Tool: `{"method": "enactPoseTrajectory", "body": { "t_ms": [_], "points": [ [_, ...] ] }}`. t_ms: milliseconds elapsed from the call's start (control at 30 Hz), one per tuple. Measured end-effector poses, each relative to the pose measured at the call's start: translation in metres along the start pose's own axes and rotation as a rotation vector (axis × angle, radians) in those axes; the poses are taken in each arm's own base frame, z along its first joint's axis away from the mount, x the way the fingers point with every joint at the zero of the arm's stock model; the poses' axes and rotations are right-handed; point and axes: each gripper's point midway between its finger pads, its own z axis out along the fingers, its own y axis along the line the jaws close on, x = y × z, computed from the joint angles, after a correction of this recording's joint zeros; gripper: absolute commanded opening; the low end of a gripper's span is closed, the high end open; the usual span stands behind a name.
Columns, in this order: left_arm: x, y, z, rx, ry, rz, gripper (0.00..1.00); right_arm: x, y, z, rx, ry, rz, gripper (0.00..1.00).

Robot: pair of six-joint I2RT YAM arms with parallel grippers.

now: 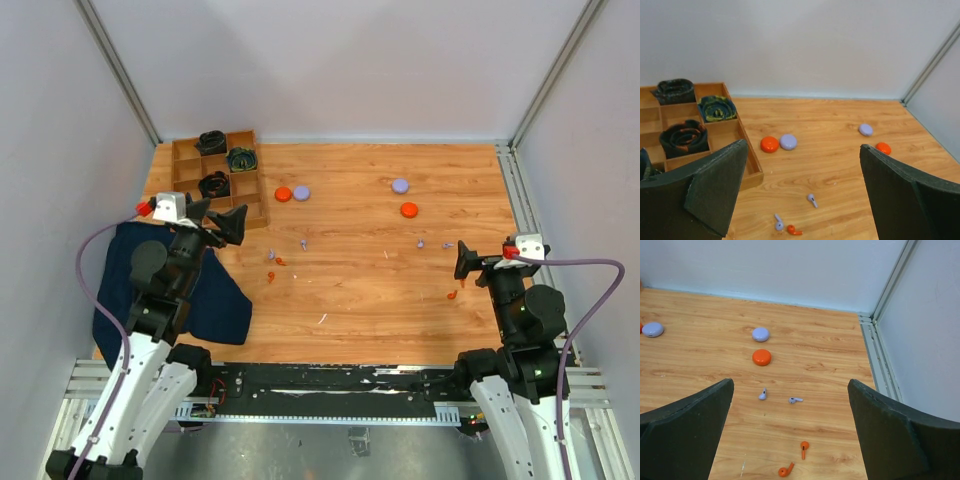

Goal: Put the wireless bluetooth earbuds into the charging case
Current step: Pick up the charging case at the center of the board.

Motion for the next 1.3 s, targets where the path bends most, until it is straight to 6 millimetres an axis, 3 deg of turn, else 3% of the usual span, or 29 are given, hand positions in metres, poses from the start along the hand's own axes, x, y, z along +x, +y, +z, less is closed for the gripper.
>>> {"method": "enactPoseTrajectory", "body": {
  "t_ms": [267, 467, 933, 1133, 1300],
  "points": [
    [0.035, -0.003, 0.04, 0.02, 0.182, -0.038, 0.99, 0.002, 0.005, 0.001, -0.028, 0.007, 0.005, 0.99],
    [0.084, 0.005, 0.088, -0.002, 0.379, -0.086, 0.98, 0.001, 0.007, 0.0, -0.036, 0.002, 0.007, 0.99],
    [0.19, 0.032, 0.183, -0.096, 0.666, -0.095, 0.79, -0.001, 0.01, -0.003, -0.056, -0.017, 0.012, 0.99],
    [0.235, 0.038, 0.205, -0.173, 0.761, -0.016, 0.69, -0.002, 0.01, -0.004, -0.057, -0.022, 0.013, 0.98],
    [0.267, 0.055, 0.2, -0.267, 0.826, 0.032, 0.67, -0.003, 0.01, -0.004, -0.057, -0.026, 0.013, 0.99]
  ]
}}
